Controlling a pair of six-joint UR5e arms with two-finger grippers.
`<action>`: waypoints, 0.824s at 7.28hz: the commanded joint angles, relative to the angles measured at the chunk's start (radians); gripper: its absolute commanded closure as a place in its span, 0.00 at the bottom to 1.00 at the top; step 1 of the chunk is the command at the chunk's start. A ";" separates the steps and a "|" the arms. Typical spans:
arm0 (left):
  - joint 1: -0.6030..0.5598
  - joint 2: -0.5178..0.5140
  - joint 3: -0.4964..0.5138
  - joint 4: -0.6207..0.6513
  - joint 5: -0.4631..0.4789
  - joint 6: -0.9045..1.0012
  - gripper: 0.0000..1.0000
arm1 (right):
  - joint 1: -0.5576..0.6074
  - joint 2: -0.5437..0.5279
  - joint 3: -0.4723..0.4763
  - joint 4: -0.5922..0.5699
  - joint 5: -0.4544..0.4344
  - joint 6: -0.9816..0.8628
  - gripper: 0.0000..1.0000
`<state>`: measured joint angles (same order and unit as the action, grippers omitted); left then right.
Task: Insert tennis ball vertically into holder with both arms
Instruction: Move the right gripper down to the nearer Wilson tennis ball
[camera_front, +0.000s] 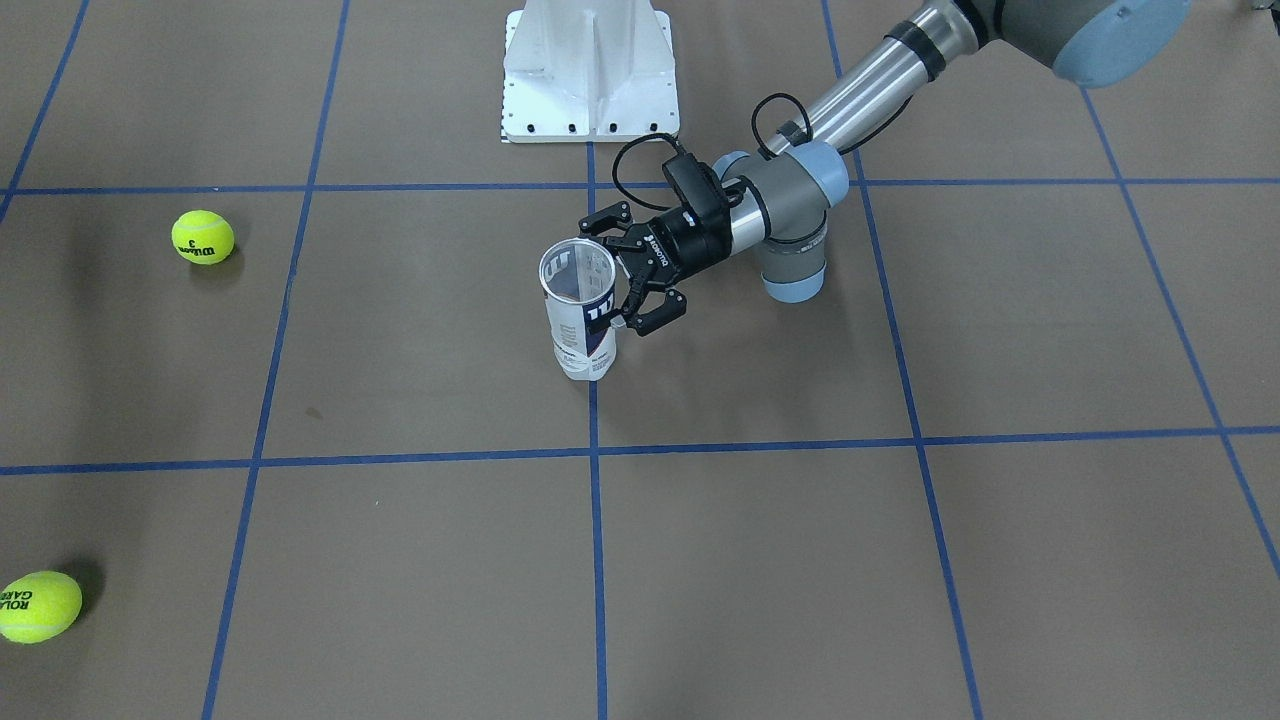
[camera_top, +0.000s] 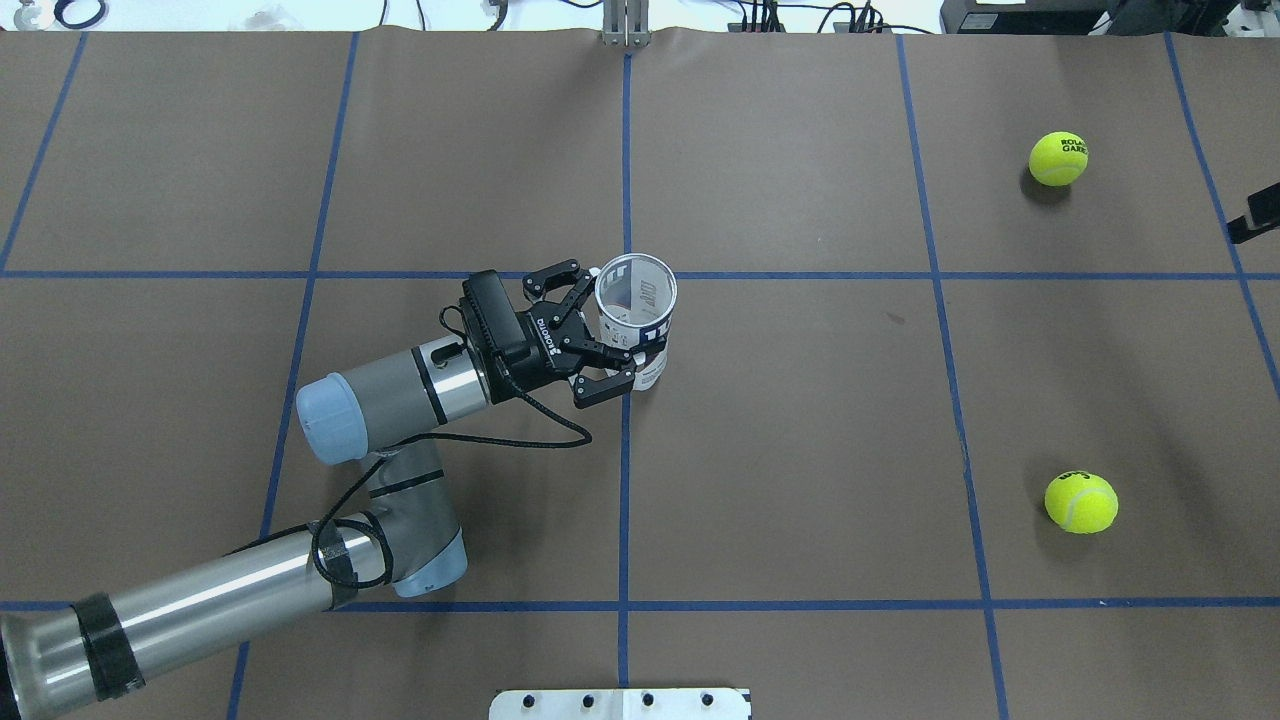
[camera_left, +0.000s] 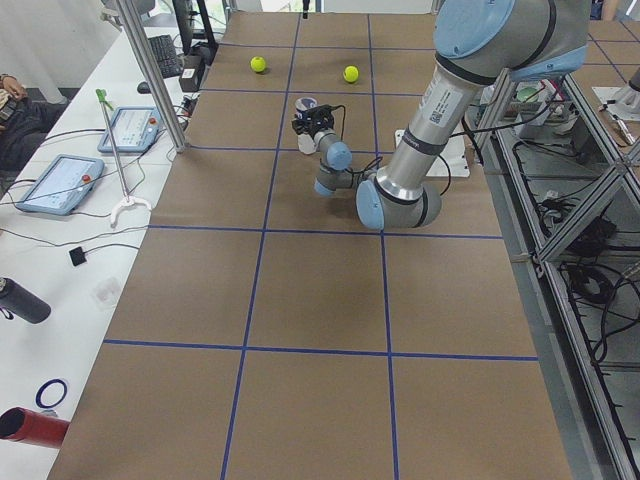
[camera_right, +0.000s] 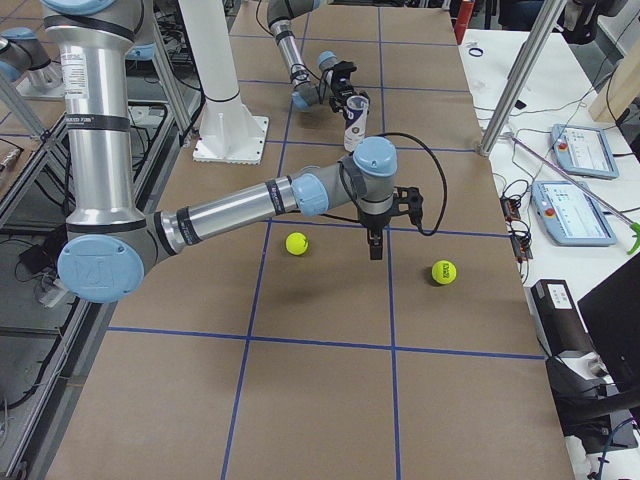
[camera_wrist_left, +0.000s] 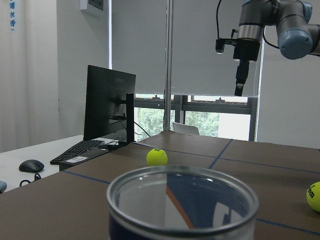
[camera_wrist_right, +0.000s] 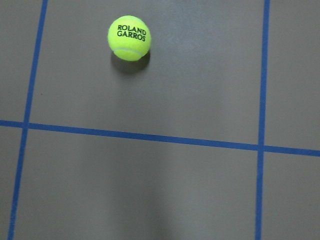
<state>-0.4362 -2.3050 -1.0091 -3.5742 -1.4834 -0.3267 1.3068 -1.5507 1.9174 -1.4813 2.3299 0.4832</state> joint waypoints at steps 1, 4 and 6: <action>0.001 -0.001 0.000 0.000 0.000 0.002 0.10 | -0.162 -0.008 0.049 0.155 -0.062 0.316 0.00; 0.001 -0.004 -0.002 0.000 0.000 0.002 0.10 | -0.444 -0.177 0.289 0.157 -0.269 0.562 0.00; 0.001 -0.005 -0.002 0.002 0.000 0.002 0.10 | -0.643 -0.232 0.322 0.159 -0.482 0.682 0.00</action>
<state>-0.4357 -2.3089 -1.0106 -3.5738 -1.4834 -0.3252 0.7921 -1.7490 2.2152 -1.3240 1.9879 1.0829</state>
